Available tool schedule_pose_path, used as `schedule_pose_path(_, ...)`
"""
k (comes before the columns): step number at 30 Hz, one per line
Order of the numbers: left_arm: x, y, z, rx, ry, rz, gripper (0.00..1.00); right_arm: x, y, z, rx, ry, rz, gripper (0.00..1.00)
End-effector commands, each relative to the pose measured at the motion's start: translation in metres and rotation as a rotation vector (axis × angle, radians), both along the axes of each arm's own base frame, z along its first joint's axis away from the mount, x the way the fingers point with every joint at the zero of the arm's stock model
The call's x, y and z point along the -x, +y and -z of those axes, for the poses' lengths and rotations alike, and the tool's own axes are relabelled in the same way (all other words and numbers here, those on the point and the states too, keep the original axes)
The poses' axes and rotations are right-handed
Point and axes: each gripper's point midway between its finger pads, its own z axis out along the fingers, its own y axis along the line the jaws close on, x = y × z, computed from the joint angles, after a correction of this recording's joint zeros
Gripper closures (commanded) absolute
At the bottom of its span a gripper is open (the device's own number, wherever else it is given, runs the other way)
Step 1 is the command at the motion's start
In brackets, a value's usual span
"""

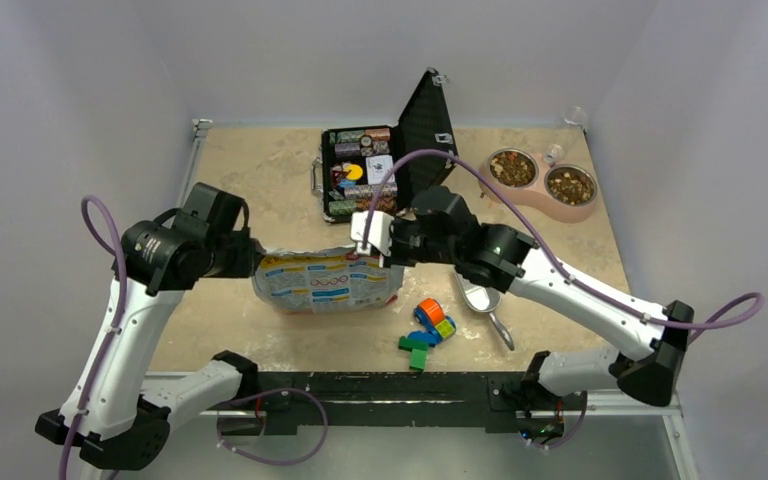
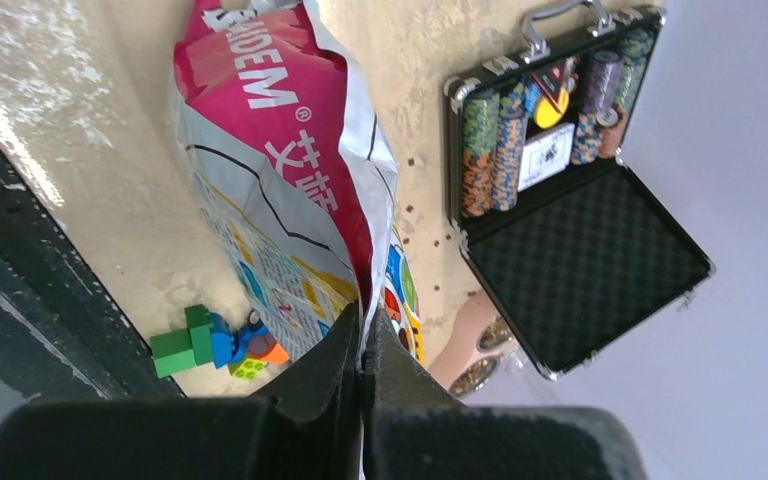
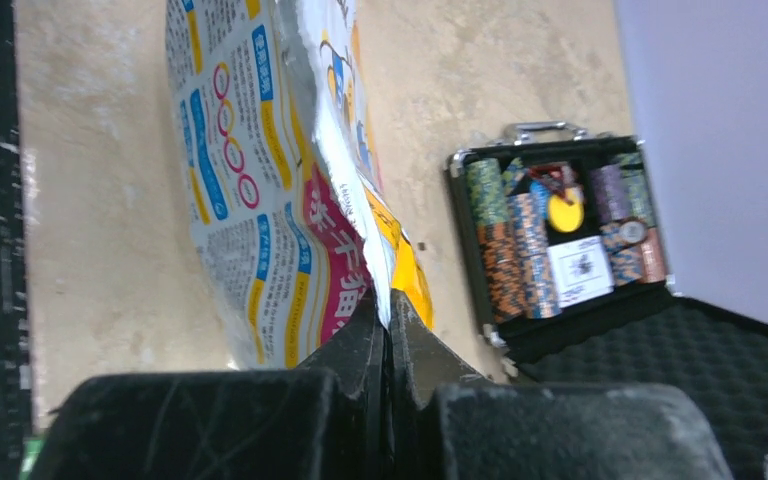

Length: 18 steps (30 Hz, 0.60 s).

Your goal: Serve the pet food

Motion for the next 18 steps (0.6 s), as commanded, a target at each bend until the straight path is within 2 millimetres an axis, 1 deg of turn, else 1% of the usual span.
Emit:
schedule_pose_path(1, -0.019, 0.010, -0.039, 0.013, -0.110, -0.084, 1.00, 0.006, 0.010, -0.024, 0.025, 0.182, 0.032, 1.00)
schedule_pose_path(3, -0.024, 0.002, -0.043, 0.044, -0.108, -0.070, 1.00, 0.013, 0.020, -0.012, 0.081, 0.301, 0.041, 0.87)
schedule_pose_path(4, -0.026, 0.000, -0.045, 0.051, -0.112, -0.072, 1.00, 0.016, 0.024, -0.005, 0.107, 0.345, 0.034, 0.83)
schedule_pose_path(5, -0.028, 0.001, -0.048, 0.046, -0.119, -0.075, 1.00, 0.018, 0.027, 0.002, 0.125, 0.373, 0.037, 0.82)
schedule_pose_path(6, -0.030, 0.003, -0.049, 0.035, -0.123, -0.082, 1.00, 0.014, 0.027, 0.007, 0.139, 0.377, 0.073, 0.85)
schedule_pose_path(7, -0.033, 0.006, -0.053, 0.021, -0.134, -0.090, 1.00, 0.004, 0.024, 0.011, 0.148, 0.367, 0.147, 0.98)
schedule_pose_path(8, -0.037, 0.009, -0.056, -0.005, -0.143, -0.098, 1.00, -0.006, 0.020, 0.013, 0.148, 0.370, 0.235, 1.00)
schedule_pose_path(9, -0.041, 0.014, -0.058, -0.033, -0.149, -0.111, 1.00, -0.018, 0.013, 0.016, 0.159, 0.364, 0.331, 1.00)
schedule_pose_path(10, -0.047, 0.020, -0.061, -0.075, -0.158, -0.116, 1.00, -0.024, 0.002, 0.020, 0.183, 0.362, 0.397, 1.00)
schedule_pose_path(12, -0.060, 0.036, -0.066, -0.183, -0.165, -0.126, 1.00, -0.033, -0.022, 0.023, 0.189, 0.362, 0.498, 1.00)
schedule_pose_path(13, -0.065, 0.046, -0.064, -0.243, -0.150, -0.133, 1.00, -0.035, -0.035, 0.022, 0.178, 0.369, 0.539, 1.00)
schedule_pose_path(14, -0.069, 0.054, -0.059, -0.266, -0.124, -0.152, 1.00, -0.037, -0.048, 0.022, 0.160, 0.380, 0.577, 1.00)
schedule_pose_path(15, -0.072, 0.058, -0.050, -0.266, -0.084, -0.167, 1.00, -0.037, -0.060, 0.022, 0.138, 0.384, 0.604, 1.00)
schedule_pose_path(17, -0.079, 0.055, -0.032, -0.204, -0.032, -0.153, 1.00, -0.029, -0.076, 0.025, 0.096, 0.368, 0.605, 1.00)
schedule_pose_path(18, -0.083, 0.054, -0.027, -0.187, -0.024, -0.148, 1.00, -0.024, -0.080, 0.027, 0.085, 0.363, 0.596, 1.00)
